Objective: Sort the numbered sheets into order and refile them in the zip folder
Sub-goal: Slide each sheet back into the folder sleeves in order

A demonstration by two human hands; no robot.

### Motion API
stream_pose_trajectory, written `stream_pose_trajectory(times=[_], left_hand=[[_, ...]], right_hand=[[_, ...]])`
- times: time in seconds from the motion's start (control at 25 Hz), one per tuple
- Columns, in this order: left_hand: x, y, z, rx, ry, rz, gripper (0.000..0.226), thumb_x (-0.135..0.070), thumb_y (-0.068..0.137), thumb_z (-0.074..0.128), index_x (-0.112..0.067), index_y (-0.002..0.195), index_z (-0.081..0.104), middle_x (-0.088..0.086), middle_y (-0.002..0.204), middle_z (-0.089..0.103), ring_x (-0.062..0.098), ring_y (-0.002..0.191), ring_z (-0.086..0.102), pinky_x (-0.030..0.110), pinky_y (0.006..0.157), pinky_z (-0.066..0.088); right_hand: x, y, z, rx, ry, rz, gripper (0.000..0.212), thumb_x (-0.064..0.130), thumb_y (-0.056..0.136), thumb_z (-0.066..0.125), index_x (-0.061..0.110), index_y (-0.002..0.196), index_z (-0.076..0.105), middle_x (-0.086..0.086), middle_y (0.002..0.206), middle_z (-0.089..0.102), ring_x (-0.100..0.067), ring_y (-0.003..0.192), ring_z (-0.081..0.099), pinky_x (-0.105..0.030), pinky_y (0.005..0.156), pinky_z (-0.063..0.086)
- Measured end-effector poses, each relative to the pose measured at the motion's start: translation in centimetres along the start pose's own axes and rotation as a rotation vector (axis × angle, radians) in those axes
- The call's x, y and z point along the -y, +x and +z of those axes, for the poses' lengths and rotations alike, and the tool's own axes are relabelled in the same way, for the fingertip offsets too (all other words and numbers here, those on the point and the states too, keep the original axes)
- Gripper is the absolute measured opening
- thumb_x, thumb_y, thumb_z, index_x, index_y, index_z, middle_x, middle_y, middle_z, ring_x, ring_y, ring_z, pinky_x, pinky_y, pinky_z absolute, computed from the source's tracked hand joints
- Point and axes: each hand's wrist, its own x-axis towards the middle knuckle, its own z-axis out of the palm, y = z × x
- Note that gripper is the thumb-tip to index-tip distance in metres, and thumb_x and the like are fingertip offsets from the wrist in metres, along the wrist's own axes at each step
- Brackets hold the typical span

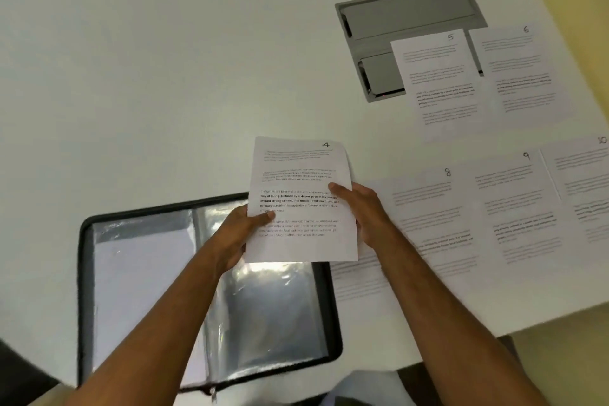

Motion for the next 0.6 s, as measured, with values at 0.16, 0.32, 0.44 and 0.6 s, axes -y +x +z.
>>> stream_pose_trajectory(times=[0.16, 0.32, 0.44, 0.6], left_hand=[[3.8, -2.0, -4.0, -0.042, 0.068, -0.039, 0.028, -0.012, 0.095, 0.071, -0.013, 0.123, 0.068, 0.008, 0.113, 0.077, 0.031, 0.103, 0.074, 0.051, 0.095, 0.058], [6.2, -3.9, -6.5, -0.090, 0.014, -0.113, 0.023, -0.018, 0.097, 0.069, -0.010, 0.119, 0.069, 0.011, 0.108, 0.078, 0.030, 0.093, 0.077, 0.041, 0.076, 0.063], [7.7, -4.9, -8.0, -0.088, 0.050, -0.142, 0.018, -0.020, 0.099, 0.067, -0.008, 0.112, 0.070, 0.013, 0.106, 0.078, 0.027, 0.086, 0.077, 0.036, 0.070, 0.062], [9.0, -5.4, -9.4, -0.109, 0.104, -0.117, 0.012, -0.018, 0.101, 0.065, -0.008, 0.105, 0.071, 0.014, 0.107, 0.078, 0.026, 0.086, 0.076, 0.036, 0.072, 0.061]], right_hand=[[-3.6, -2.9, 2.7, -0.050, -0.065, -0.079, 0.018, 0.015, 0.089, 0.079, 0.017, 0.107, 0.076, -0.004, 0.101, 0.079, -0.015, 0.082, 0.077, -0.029, 0.066, 0.061], [-7.3, -5.3, 4.8, -0.069, -0.098, -0.087, 0.019, 0.010, 0.090, 0.077, 0.018, 0.107, 0.074, 0.001, 0.098, 0.079, -0.014, 0.081, 0.077, -0.025, 0.063, 0.060], [-9.5, -6.7, 6.0, -0.107, -0.134, -0.077, 0.022, 0.012, 0.091, 0.077, 0.014, 0.112, 0.073, 0.000, 0.102, 0.077, -0.015, 0.085, 0.075, -0.024, 0.066, 0.061], [-11.3, -7.8, 7.2, -0.124, -0.112, -0.001, 0.023, 0.013, 0.090, 0.078, 0.010, 0.112, 0.072, -0.004, 0.103, 0.077, -0.017, 0.085, 0.075, -0.025, 0.063, 0.060]])
